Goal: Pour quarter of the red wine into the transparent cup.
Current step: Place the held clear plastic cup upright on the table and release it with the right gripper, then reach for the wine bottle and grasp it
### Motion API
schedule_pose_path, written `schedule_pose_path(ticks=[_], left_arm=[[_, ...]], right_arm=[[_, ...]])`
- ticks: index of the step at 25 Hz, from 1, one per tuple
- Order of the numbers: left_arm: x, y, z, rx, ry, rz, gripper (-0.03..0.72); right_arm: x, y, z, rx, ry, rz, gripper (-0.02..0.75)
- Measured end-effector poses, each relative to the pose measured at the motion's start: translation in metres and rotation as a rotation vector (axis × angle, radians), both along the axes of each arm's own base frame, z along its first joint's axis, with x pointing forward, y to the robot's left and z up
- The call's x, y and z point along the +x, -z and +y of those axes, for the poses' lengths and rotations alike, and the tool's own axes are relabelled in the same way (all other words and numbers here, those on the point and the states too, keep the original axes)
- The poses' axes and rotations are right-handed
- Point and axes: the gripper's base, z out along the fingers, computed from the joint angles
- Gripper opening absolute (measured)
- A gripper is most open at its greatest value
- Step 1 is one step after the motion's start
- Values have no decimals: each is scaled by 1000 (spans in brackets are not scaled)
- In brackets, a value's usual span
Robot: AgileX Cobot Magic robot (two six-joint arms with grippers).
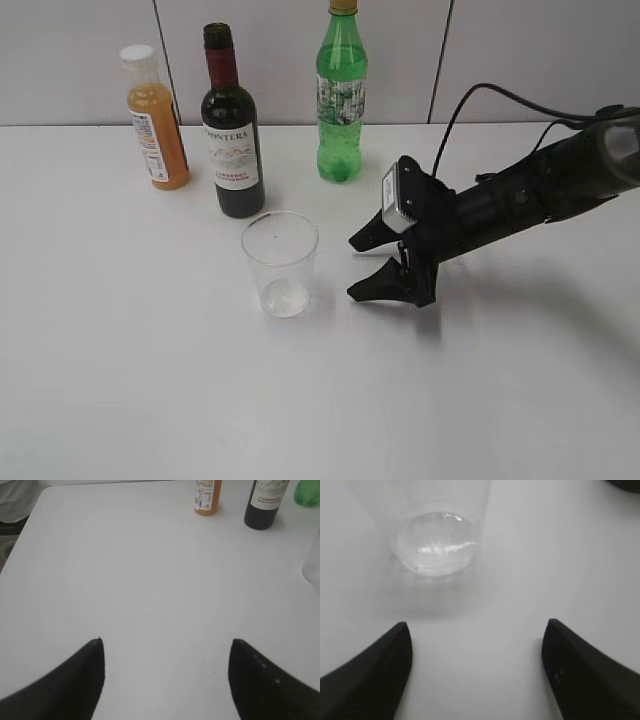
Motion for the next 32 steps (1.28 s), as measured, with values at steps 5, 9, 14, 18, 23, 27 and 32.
schedule_pose_path(ticks=[5,9,14,18,23,27,32], left_arm=[[0,0,0,0,0,0,589],[0,0,0,-1,-1,0,589],[0,0,0,-1,0,0,589],[0,0,0,-1,0,0,589],[0,0,0,2,-1,0,589],[0,0,0,1,-2,0,589],[0,0,0,2,-2,0,589]], right_arm=[[10,-45,-12,3,67,-97,632],[22,-87,-27,-44,254,-188,624],[39,-131,-54,-187,553,-414,595],[49,-159,-83,-277,928,-521,587],[53,-179,-124,-386,1494,-418,585],[51,-196,-134,-448,1585,-159,585],[56,-221,-141,-467,1536,213,584]])
